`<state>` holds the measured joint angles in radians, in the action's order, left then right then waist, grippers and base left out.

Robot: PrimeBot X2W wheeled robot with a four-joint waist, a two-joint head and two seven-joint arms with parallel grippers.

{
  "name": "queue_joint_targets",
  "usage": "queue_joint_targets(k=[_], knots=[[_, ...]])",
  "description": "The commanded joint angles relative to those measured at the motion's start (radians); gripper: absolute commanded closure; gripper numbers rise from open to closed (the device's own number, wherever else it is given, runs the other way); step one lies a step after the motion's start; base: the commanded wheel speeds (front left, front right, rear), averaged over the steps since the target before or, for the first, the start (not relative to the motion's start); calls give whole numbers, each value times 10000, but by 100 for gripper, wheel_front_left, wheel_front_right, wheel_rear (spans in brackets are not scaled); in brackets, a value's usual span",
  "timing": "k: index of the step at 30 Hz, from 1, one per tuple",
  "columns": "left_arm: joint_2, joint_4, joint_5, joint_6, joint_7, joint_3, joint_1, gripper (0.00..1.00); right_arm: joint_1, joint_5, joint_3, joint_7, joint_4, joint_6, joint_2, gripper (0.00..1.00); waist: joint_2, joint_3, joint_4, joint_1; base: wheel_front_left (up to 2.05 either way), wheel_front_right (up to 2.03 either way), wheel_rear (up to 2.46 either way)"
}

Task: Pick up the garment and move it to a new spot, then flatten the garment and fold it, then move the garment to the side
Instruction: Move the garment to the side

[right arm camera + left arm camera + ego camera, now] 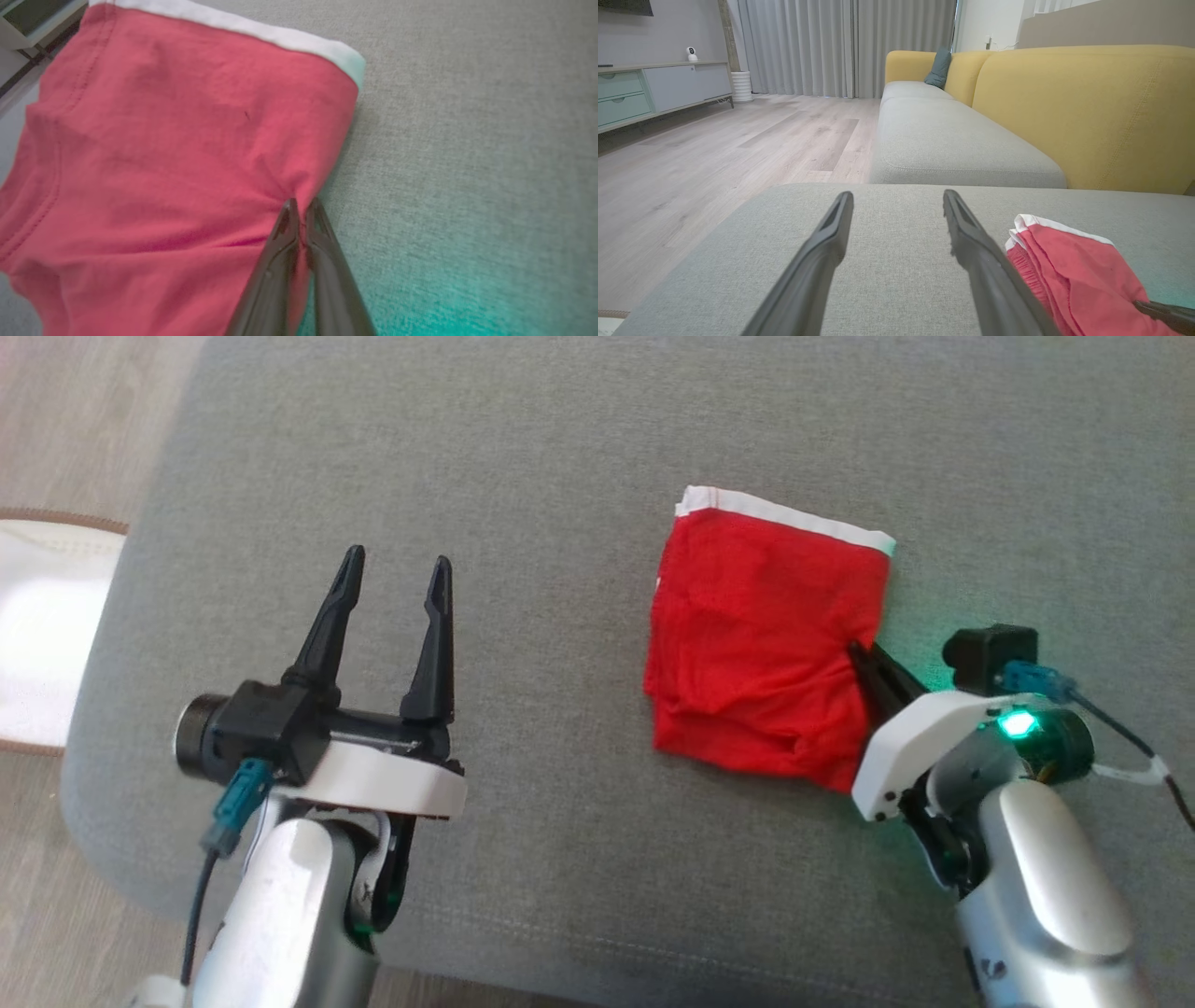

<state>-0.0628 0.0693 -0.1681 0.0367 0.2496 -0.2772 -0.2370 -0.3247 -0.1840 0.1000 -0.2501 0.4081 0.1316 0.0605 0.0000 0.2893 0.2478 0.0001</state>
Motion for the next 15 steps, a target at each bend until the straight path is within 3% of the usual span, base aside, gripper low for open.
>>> queue_joint_targets(k=[1, 6, 15], knots=[[-94, -359, 115, -1, 121, 400, -350, 0, 7, 190, 412, -165, -229, -9, -90, 100, 0, -21, -126, -1, 0, 0, 0], [-117, -419, 286, -61, 121, 481, -258, 0, 158, 427, 1058, -341, -970, -9, 325, 100, 0, -87, -795, -1, 0, 0, 0], [-318, -545, 482, -274, 121, 482, -82, 0, 1035, 136, 1175, -663, -2354, -9, 1654, 100, 0, -208, -2851, -1, 0, 0, 0]])
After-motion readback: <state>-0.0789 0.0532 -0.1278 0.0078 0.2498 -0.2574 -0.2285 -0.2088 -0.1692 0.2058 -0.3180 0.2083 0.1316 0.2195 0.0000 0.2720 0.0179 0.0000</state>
